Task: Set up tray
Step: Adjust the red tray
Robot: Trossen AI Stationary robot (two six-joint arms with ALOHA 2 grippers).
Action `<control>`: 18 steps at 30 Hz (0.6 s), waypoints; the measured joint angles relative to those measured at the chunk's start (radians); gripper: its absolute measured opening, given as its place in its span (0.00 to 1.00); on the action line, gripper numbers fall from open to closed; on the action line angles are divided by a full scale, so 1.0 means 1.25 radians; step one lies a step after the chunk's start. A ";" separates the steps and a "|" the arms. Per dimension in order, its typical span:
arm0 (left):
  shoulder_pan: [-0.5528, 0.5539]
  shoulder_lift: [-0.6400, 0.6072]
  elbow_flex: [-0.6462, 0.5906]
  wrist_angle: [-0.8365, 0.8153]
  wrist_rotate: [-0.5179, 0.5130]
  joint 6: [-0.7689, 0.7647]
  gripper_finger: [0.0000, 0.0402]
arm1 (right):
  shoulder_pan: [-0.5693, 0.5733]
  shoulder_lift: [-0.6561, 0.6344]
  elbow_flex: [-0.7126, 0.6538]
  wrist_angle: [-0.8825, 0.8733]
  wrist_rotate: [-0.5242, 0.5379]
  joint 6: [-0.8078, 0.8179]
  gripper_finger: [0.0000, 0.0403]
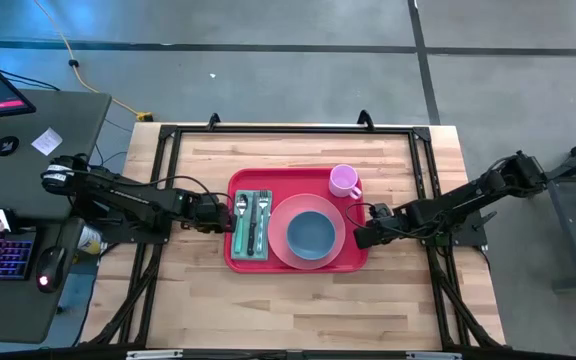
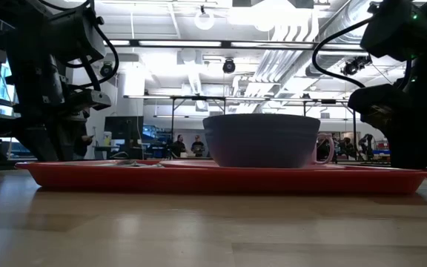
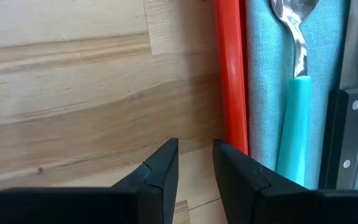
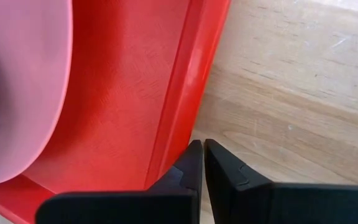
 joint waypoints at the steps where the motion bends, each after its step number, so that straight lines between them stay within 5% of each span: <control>1: 0.000 0.000 0.000 0.000 -0.001 0.000 0.34 | 0.000 0.000 0.000 0.000 -0.002 0.000 0.00; 18: 0.000 0.000 -0.001 -0.002 -0.006 0.000 0.34 | 0.000 0.000 0.000 0.000 -0.016 0.003 0.00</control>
